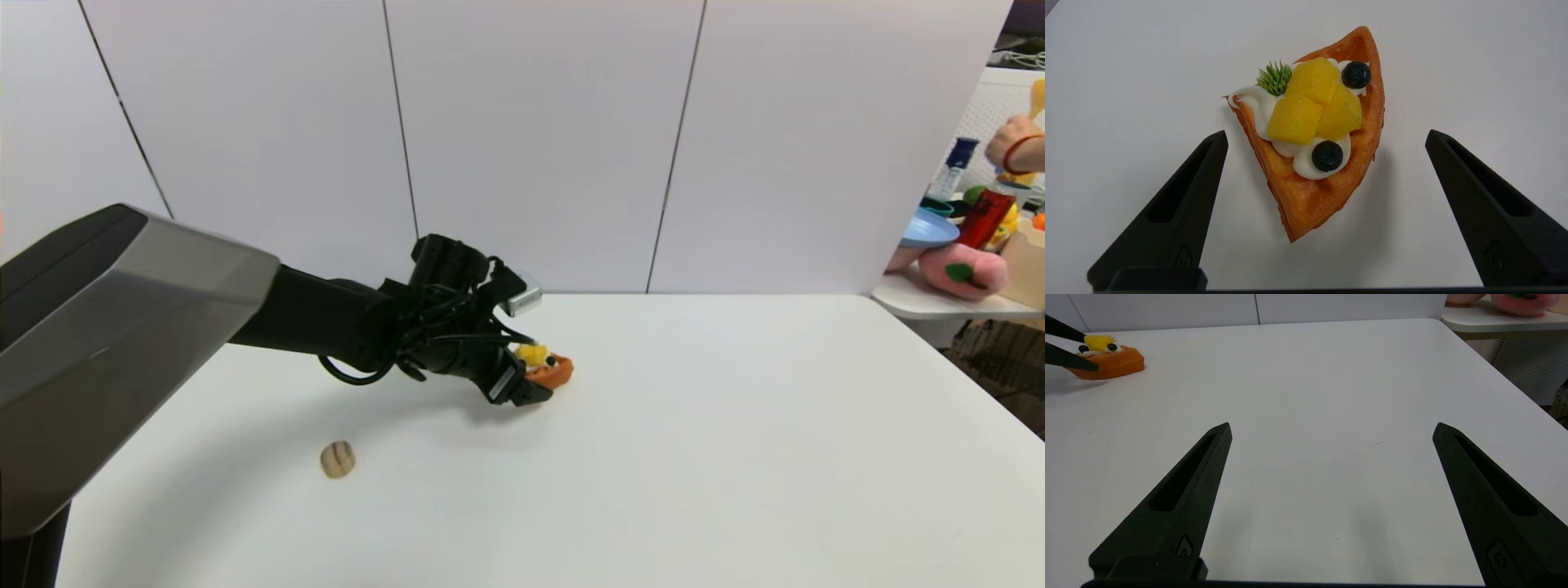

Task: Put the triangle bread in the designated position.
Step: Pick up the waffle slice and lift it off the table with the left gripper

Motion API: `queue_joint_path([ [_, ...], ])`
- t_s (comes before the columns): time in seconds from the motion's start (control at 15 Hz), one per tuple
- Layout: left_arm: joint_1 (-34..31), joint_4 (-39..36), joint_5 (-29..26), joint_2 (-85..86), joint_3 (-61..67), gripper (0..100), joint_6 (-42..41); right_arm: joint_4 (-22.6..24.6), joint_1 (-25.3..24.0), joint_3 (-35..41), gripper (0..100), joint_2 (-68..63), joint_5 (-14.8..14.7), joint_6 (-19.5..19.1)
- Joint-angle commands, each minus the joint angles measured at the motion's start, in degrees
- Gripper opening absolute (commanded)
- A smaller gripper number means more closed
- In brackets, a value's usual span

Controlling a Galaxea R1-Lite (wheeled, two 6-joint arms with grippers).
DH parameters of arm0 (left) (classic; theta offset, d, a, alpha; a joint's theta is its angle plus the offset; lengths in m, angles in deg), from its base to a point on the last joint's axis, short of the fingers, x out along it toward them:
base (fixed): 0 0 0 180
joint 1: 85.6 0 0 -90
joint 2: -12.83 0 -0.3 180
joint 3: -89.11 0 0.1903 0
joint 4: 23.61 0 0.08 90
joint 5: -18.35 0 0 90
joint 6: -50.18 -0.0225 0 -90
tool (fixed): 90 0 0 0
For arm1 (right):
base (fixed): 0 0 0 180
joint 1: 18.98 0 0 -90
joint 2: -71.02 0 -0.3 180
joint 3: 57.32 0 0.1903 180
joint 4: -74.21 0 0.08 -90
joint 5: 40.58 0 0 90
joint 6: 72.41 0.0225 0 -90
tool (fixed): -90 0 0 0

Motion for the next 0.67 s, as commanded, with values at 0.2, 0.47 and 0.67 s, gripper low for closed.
queue_joint_path([
  [0.2, -0.1, 0.1, -0.1, -3.2, -3.0, 100, -0.1, 0.0, 0.1, 0.0, 100, -0.1, -0.1, 0.0],
  [0.47, -0.1, 2.8, -0.8, -3.7, -2.9, 0, 0.6, 0.0, 0.0, -0.1, 100, -0.1, 0.0, 0.0],
  [0.67, -0.1, 4.6, -1.9, -3.6, -2.9, 0, 0.5, 0.0, 0.0, -0.1, 100, -0.1, 0.0, 0.0],
])
